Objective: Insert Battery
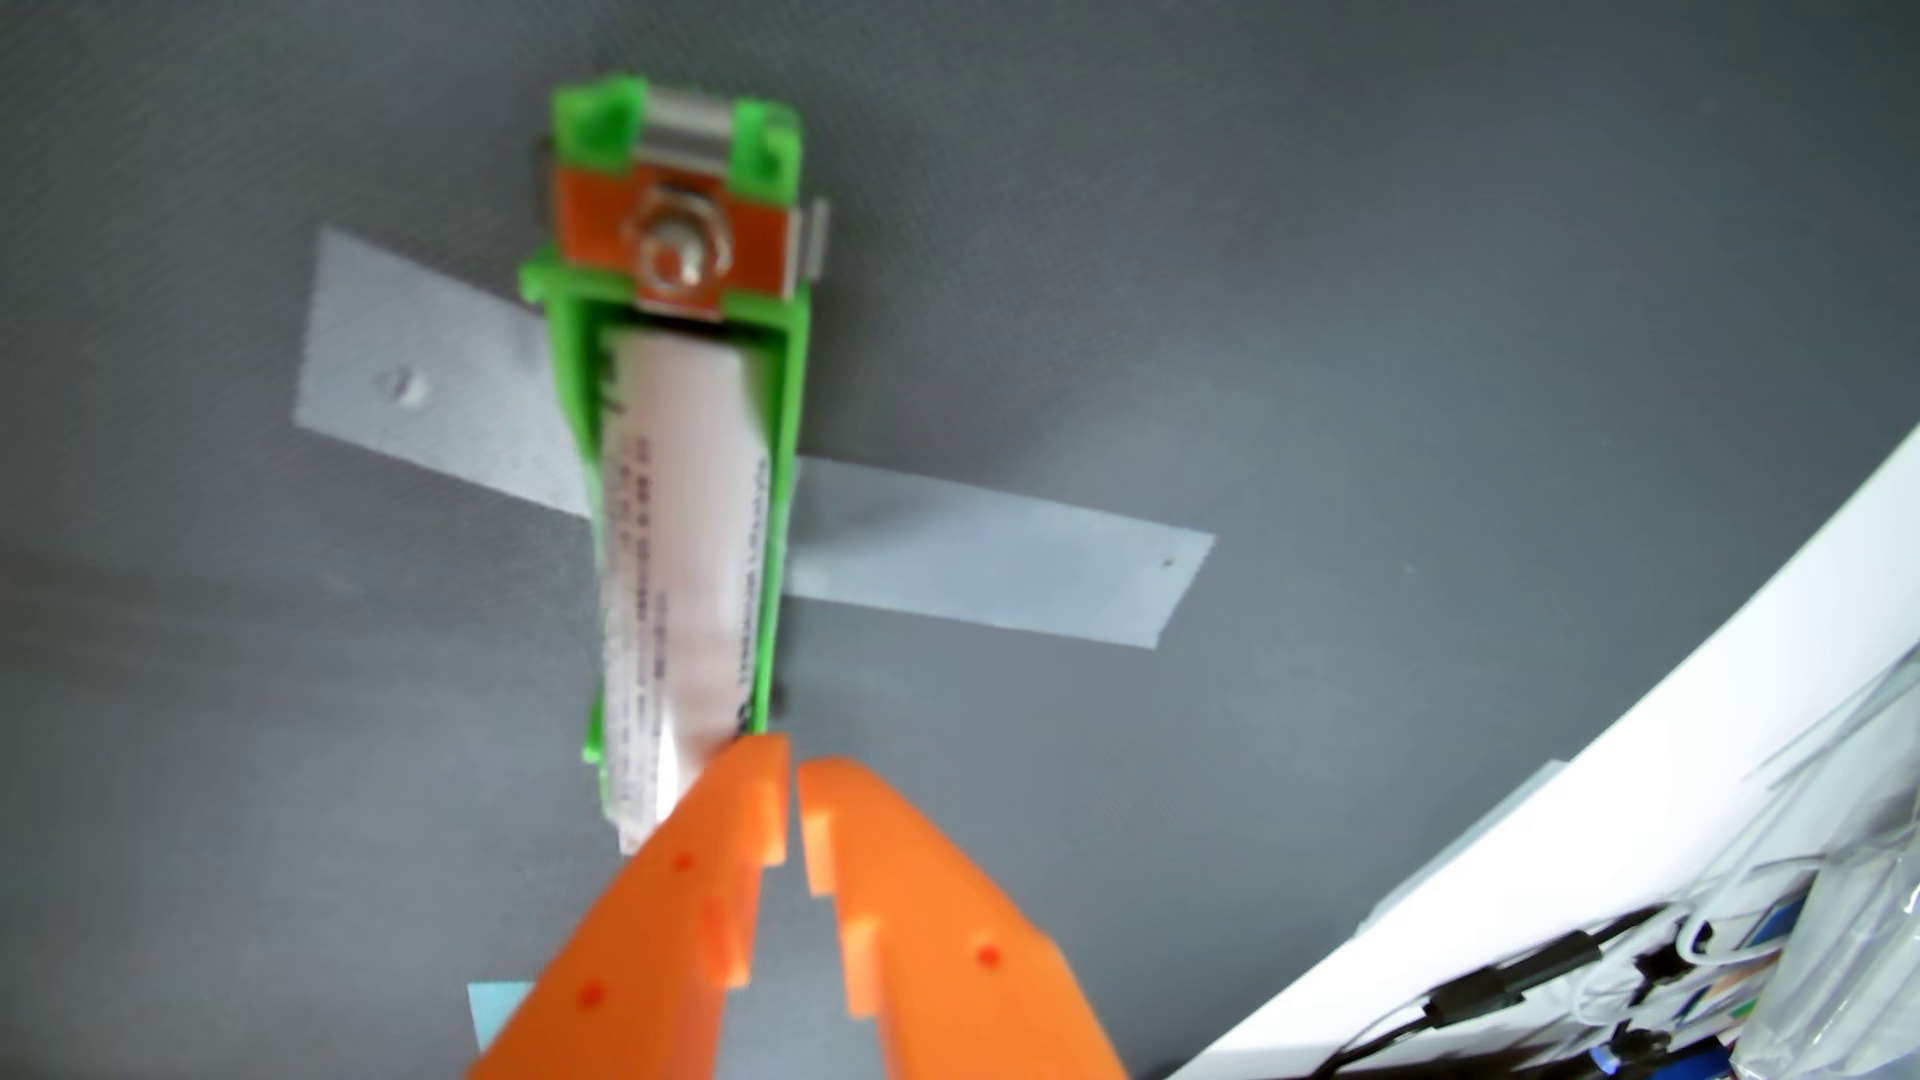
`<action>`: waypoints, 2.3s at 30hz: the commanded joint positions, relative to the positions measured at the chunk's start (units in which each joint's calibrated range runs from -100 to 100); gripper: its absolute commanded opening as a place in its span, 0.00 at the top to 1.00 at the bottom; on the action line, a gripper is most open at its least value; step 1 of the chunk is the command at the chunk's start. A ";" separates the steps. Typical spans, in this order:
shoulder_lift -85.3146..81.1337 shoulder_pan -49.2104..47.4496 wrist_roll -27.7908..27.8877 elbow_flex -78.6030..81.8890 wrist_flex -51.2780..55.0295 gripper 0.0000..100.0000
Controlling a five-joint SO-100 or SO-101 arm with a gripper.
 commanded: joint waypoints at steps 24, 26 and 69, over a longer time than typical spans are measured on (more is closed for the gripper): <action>-0.55 0.04 0.17 -4.16 0.44 0.98; -0.55 0.04 0.17 -3.80 0.44 0.98; -3.89 -0.08 0.17 -0.20 0.53 0.98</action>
